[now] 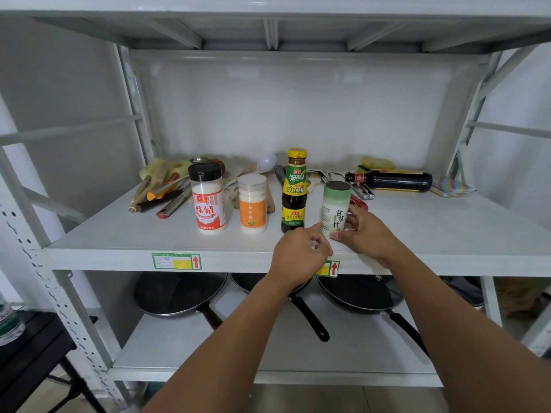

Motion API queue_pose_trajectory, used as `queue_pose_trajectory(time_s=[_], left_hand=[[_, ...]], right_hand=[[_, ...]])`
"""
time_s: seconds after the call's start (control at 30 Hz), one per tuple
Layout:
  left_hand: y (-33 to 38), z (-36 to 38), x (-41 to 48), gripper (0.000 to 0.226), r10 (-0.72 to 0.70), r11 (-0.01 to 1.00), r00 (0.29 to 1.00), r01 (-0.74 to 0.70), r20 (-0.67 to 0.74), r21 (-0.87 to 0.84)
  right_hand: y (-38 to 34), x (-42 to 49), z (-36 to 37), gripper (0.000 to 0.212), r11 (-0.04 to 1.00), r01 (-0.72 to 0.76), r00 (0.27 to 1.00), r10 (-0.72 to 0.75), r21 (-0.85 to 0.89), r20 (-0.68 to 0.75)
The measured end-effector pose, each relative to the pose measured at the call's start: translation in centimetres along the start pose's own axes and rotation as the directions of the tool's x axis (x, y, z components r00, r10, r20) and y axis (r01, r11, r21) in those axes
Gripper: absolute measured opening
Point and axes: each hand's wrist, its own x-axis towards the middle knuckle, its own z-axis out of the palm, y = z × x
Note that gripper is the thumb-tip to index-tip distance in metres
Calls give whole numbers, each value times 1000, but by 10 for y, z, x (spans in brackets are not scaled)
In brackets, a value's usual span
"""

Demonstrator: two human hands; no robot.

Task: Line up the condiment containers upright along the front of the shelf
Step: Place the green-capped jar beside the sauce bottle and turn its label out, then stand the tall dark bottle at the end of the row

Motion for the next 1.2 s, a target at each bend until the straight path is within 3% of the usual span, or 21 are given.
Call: queue_pose_trajectory(time_s=[0.33, 0.5, 0.6, 0.73, 0.77, 0.9, 1.0, 1.07, 1.2], left_hand=[[2, -1, -1, 20, -2, 1000, 1000, 2, 14, 16], [-11, -2, -6, 12, 87, 996, 991, -91, -106, -27], [-18, -7, -4, 20, 100, 995, 992, -102, -77, -15], [-17, -2, -3, 39, 112, 994, 991, -112, -69, 3], [-17, 1, -3, 38, 130, 991, 989, -129, -75, 18], [-14, 11, -4, 22, 135, 979, 982, -111, -135, 171], [-16, 19, -1, 17, 167, 964, 965, -116, -204, 238], [-18, 26, 1, 11, 191, 956, 957, -132, -219, 261], [-36, 31, 20, 18, 292, 915, 945, -231, -147, 332]], right_hand=[[1, 1, 0, 72, 1000, -18, 1000, 18, -14, -6], [-2, 0, -8, 64, 1000, -25, 994, 26, -16, 105], [3, 3, -22, 66, 997, -62, 986, 67, -34, 152], [13, 14, -60, 39, 992, -116, 993, 115, 40, 14], [14, 22, -69, 35, 996, -91, 994, 90, -8, -56], [34, 68, -96, 59, 954, -19, 926, -96, -301, -364], [50, 108, -103, 73, 853, -35, 918, -178, -520, -353], [61, 136, -105, 84, 724, -99, 931, -174, -683, -320], [75, 188, -123, 95, 272, -218, 966, -79, -937, -247]])
